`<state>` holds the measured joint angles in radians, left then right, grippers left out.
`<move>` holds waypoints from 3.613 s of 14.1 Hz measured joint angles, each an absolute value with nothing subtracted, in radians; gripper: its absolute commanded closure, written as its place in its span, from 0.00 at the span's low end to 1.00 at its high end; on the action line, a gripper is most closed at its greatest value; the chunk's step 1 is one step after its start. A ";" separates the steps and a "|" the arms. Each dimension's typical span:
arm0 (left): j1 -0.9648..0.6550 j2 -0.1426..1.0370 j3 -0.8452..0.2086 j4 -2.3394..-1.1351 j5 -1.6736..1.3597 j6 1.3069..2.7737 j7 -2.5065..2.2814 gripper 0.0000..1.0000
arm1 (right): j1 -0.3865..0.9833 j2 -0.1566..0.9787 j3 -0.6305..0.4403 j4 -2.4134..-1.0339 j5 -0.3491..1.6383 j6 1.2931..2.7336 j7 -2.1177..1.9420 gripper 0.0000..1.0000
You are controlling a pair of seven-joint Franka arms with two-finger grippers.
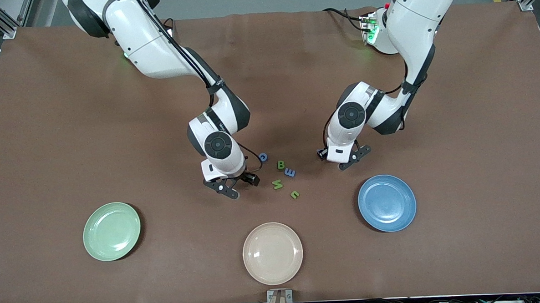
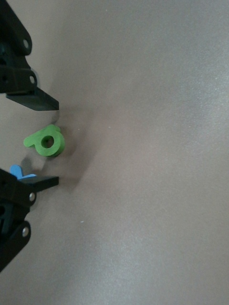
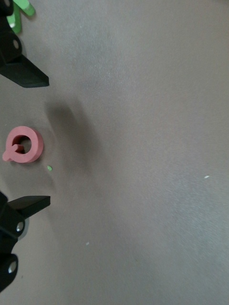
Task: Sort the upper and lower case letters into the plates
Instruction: 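Drop the green b on the blue plate while the right gripper carries Q, then release Q on the green plate while the left gripper grasps blue x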
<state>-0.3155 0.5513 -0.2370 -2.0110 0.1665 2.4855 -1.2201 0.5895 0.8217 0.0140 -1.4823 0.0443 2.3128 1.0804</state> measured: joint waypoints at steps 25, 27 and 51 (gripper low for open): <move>-0.079 0.623 -0.216 -1.712 0.379 2.351 -1.007 0.15 | 0.593 0.807 -0.026 -1.463 0.055 2.272 1.007 0.96; -0.055 0.667 -0.216 -1.683 0.379 2.353 -0.978 0.00 | 0.530 0.788 -0.046 -1.442 0.055 2.217 0.863 0.96; -0.307 0.640 -0.367 -1.892 0.401 2.401 -1.119 0.48 | 0.097 0.805 -0.023 -1.396 -0.207 2.250 -0.220 0.21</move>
<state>-0.3069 0.6395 -0.3666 -1.8923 0.4009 2.4008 -1.1189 0.0967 0.8048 -0.0225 -1.3965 -0.2072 2.2504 -0.2200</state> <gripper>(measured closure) 0.445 0.203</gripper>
